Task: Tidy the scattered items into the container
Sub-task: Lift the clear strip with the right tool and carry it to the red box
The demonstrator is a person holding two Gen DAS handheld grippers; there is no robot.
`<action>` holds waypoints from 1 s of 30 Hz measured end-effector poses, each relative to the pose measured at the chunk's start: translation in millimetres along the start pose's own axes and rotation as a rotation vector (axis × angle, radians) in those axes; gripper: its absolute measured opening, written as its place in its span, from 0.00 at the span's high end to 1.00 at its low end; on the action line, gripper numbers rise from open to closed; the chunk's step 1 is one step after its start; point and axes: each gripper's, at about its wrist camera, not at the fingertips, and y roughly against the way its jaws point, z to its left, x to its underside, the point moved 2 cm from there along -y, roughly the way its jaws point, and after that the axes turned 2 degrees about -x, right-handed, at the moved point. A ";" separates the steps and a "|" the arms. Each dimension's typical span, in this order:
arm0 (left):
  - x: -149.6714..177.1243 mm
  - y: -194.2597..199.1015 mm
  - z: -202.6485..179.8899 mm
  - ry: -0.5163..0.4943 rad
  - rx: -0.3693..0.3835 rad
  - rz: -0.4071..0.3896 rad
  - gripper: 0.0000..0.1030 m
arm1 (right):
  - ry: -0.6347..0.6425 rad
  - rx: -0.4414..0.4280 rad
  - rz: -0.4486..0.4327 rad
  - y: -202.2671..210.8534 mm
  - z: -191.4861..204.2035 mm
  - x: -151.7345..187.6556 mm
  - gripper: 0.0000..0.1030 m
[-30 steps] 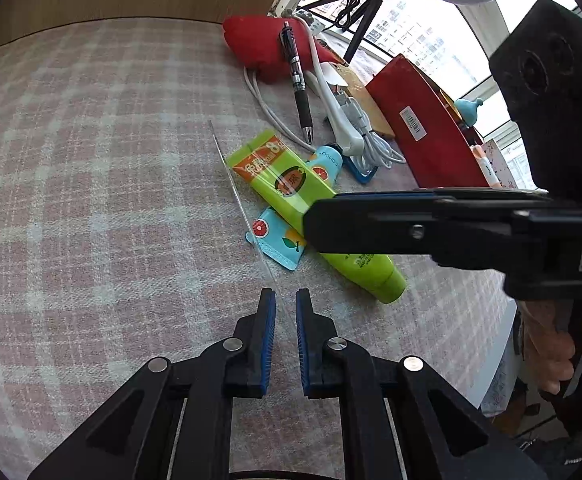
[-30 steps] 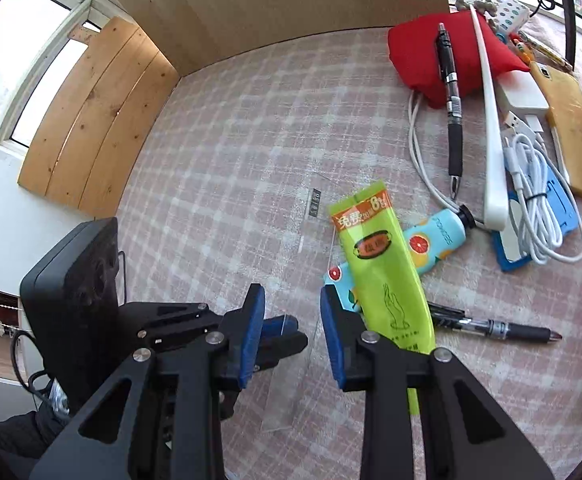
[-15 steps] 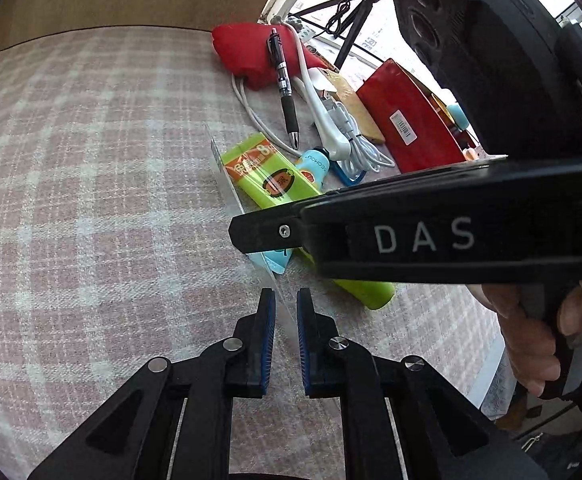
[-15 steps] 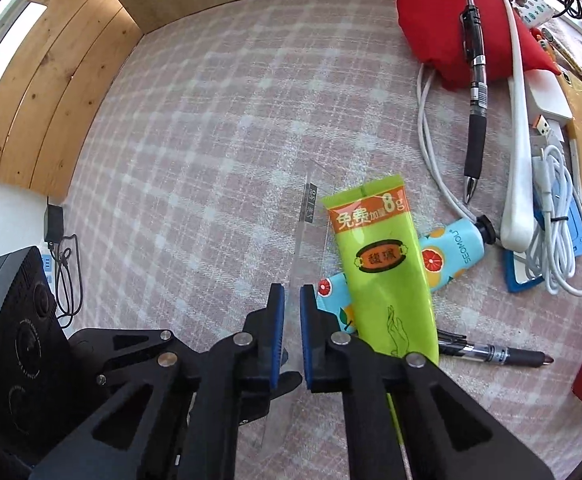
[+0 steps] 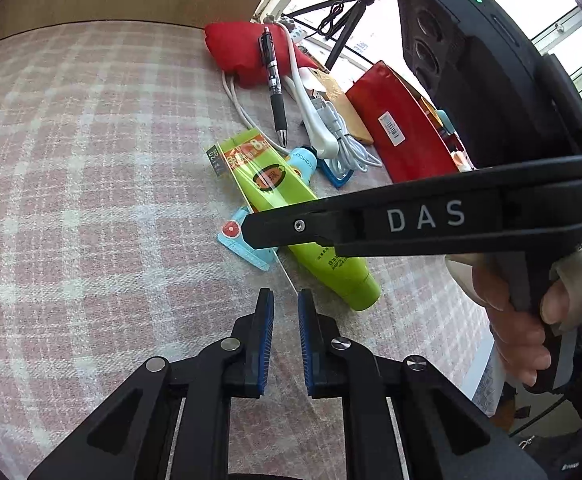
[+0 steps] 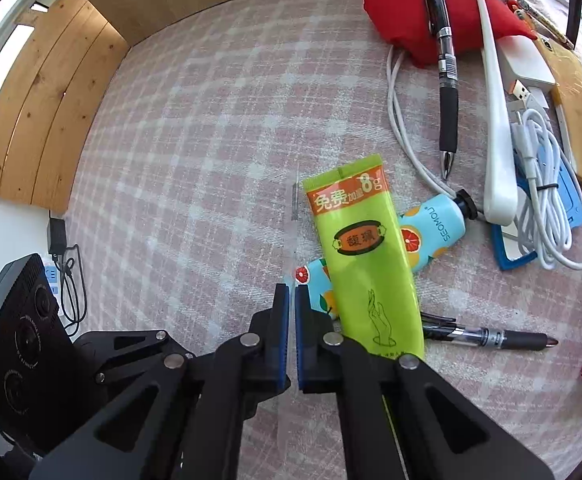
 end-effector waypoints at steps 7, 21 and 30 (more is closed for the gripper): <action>3.6 28.3 16.9 0.023 -0.023 -0.046 0.91 | -0.031 -0.084 -0.083 42.1 -2.6 9.5 0.98; 1.3 87.0 20.7 0.078 -0.143 -0.161 0.91 | -0.118 -0.069 -0.436 229.6 -81.0 21.8 0.98; -12.5 81.5 -3.6 0.091 -0.223 -0.168 0.91 | -0.256 -0.027 -0.435 248.0 -208.7 15.6 0.98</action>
